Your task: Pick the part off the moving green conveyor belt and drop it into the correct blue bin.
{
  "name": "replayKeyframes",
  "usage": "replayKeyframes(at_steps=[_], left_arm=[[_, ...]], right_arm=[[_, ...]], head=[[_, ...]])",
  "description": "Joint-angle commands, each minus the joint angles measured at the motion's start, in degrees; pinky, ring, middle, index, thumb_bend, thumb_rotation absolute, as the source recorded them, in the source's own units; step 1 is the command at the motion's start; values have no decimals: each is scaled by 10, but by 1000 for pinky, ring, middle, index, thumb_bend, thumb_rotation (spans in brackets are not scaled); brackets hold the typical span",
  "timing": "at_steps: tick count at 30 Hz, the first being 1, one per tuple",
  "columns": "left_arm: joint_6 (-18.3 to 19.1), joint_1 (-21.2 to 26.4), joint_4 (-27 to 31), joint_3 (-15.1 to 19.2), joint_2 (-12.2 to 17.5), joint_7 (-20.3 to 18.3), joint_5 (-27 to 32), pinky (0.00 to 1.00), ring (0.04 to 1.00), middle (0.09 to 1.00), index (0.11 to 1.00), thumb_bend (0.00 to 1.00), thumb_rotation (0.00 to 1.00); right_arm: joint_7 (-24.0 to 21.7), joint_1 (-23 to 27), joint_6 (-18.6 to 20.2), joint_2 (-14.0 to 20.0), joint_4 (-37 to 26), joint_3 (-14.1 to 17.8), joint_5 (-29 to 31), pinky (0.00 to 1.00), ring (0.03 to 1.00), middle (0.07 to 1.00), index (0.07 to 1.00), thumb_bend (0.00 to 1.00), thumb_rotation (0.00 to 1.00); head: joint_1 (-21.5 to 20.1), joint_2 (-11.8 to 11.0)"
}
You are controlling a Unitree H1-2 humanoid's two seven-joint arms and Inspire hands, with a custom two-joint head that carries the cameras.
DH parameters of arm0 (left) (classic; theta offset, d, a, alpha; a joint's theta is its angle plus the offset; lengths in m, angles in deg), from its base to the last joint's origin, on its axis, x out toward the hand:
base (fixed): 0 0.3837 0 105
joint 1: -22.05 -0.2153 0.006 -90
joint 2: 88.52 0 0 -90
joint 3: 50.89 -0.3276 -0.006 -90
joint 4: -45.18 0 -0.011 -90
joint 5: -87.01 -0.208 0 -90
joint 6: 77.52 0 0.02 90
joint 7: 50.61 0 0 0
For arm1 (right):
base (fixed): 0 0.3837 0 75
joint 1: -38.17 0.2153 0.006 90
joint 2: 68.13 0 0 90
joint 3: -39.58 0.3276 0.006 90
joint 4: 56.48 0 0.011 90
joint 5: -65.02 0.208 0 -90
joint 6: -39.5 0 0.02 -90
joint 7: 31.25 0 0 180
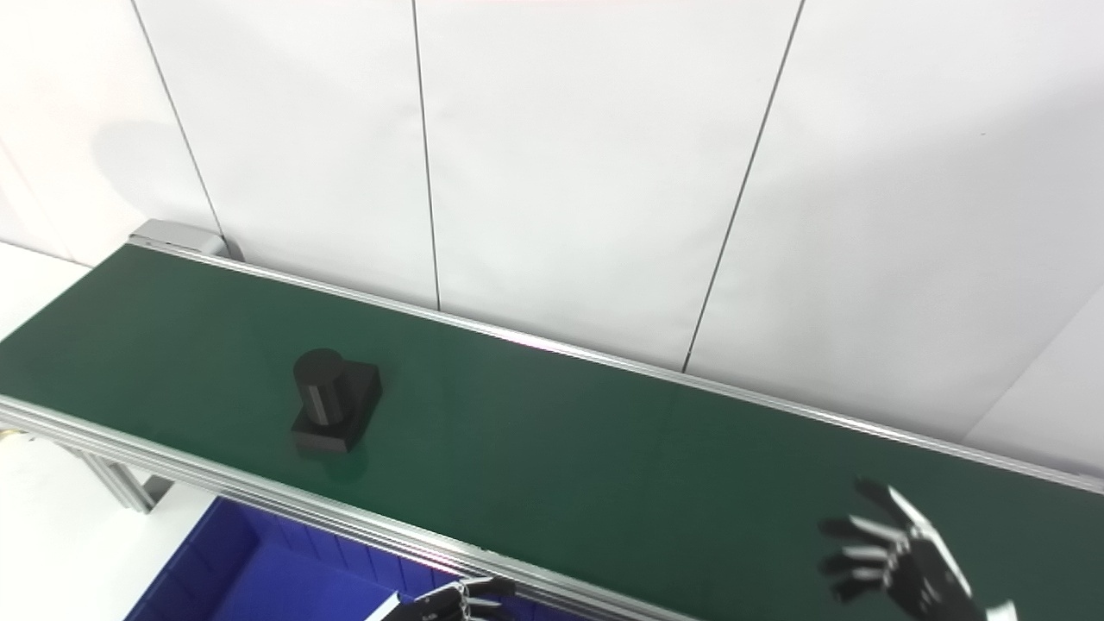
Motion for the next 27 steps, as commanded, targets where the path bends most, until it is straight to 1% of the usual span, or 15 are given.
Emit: replayKeyframes(at_steps=[1,3,5,8,11,12,14,16,21,26,27], left_arm=[[-21,6,6,-2,-2,3,-1,593,659,741,821,953,258],[-21,8,2,1,-4,-4,5,593,659,742,824,952,259],[-21,9,-1,5,-6,-11,10,591,657,741,829,954,257],[-21,9,0,6,-7,-12,9,591,653,740,830,955,258],[-21,7,5,5,-3,-21,13,605,663,747,837,945,255],[-21,6,5,6,-2,-24,15,613,666,749,839,943,245],[-21,5,10,7,-2,-21,11,600,660,742,833,951,250],[-21,4,12,7,-3,-18,7,594,657,741,832,953,256],[-21,3,15,5,-4,-14,4,590,656,742,832,962,270],[-21,3,18,-1,0,-11,0,596,658,743,834,965,276],[-21,3,18,-1,1,-11,0,601,658,743,833,969,275]], right_arm=[[-1,22,15,0,-4,-2,-6,394,528,648,827,993,298],[-3,37,20,-1,1,-10,-22,392,519,646,829,988,268],[-4,51,21,-1,6,-19,-42,380,500,623,803,985,232],[-6,68,29,-3,7,-34,-68,380,501,618,790,986,202],[-11,80,39,-8,4,-46,-84,389,517,628,787,972,163],[-13,84,42,-10,3,-49,-88,402,538,645,795,949,147],[-22,94,47,-12,3,-59,-93,426,576,677,813,899,108],[-27,102,52,-13,6,-66,-95,436,586,687,821,884,95],[-33,118,57,-20,17,-79,-100,501,626,719,849,831,79],[-39,136,65,-25,32,-90,-117,537,661,747,860,818,117],[-39,140,65,-25,34,-92,-121,539,664,748,861,813,139]], head=[[-6,1],[-11,2],[-11,2],[-13,6],[-13,12],[-13,12],[-15,14],[-16,16],[-15,19],[-17,19],[-17,20]])
